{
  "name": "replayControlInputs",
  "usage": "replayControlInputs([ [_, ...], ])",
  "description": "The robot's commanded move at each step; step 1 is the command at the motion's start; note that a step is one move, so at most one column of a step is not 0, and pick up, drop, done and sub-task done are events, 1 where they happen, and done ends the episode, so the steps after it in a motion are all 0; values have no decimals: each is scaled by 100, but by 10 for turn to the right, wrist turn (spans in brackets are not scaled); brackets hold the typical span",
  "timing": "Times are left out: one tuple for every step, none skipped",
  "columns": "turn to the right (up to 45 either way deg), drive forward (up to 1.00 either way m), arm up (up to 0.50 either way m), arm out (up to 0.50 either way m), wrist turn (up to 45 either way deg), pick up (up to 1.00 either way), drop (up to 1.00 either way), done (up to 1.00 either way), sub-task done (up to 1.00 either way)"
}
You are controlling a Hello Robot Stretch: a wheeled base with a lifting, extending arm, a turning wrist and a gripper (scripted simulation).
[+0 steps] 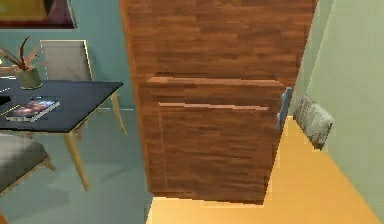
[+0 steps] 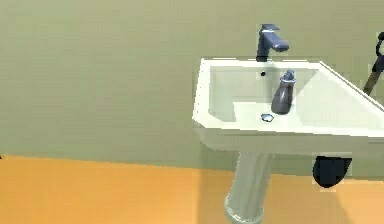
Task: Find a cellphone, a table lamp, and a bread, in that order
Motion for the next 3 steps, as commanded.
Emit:
replayControlInputs([
  [0,35,0,0,0,0,0,0,0],
  [-450,0,0,0,0,0,0,0,0],
  [-30,0,0,0,0,0,0,0,0],
])
